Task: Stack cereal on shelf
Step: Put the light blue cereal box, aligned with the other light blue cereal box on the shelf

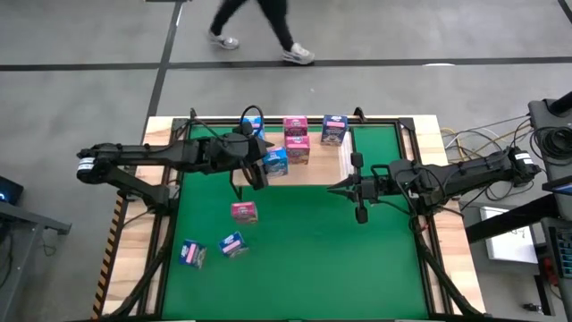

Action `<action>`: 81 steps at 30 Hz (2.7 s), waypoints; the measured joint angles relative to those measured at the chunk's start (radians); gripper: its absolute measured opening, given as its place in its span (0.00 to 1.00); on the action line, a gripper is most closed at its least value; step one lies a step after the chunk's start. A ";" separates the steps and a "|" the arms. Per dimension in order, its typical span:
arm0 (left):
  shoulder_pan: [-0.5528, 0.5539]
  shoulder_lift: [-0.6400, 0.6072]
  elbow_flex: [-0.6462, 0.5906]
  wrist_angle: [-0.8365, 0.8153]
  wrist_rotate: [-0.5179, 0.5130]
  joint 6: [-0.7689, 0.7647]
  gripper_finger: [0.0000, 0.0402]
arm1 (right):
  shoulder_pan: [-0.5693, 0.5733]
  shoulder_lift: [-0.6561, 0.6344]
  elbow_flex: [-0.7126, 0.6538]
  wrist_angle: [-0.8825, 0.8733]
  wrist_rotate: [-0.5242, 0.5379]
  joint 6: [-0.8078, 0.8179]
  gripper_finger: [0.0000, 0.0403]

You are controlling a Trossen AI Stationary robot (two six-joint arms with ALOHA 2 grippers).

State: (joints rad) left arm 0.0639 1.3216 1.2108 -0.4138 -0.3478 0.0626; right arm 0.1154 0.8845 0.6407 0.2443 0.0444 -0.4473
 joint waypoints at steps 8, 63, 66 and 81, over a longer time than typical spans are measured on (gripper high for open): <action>0.000 -0.010 -0.001 0.003 0.000 -0.003 0.57 | 0.000 0.000 0.000 0.000 0.000 0.000 0.03; 0.003 -0.036 0.005 -0.138 0.087 -0.002 0.40 | 0.000 0.000 0.000 -0.003 0.000 0.002 0.03; 0.003 -0.067 0.005 -0.223 0.088 0.028 0.40 | 0.000 0.000 0.000 -0.003 0.000 0.002 0.03; 0.003 -0.156 0.001 -0.331 0.148 0.075 0.40 | 0.000 0.000 0.000 -0.003 0.000 0.002 0.03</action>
State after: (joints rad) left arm 0.0673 1.1652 1.2123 -0.7444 -0.1998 0.1371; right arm 0.1152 0.8845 0.6403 0.2415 0.0444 -0.4450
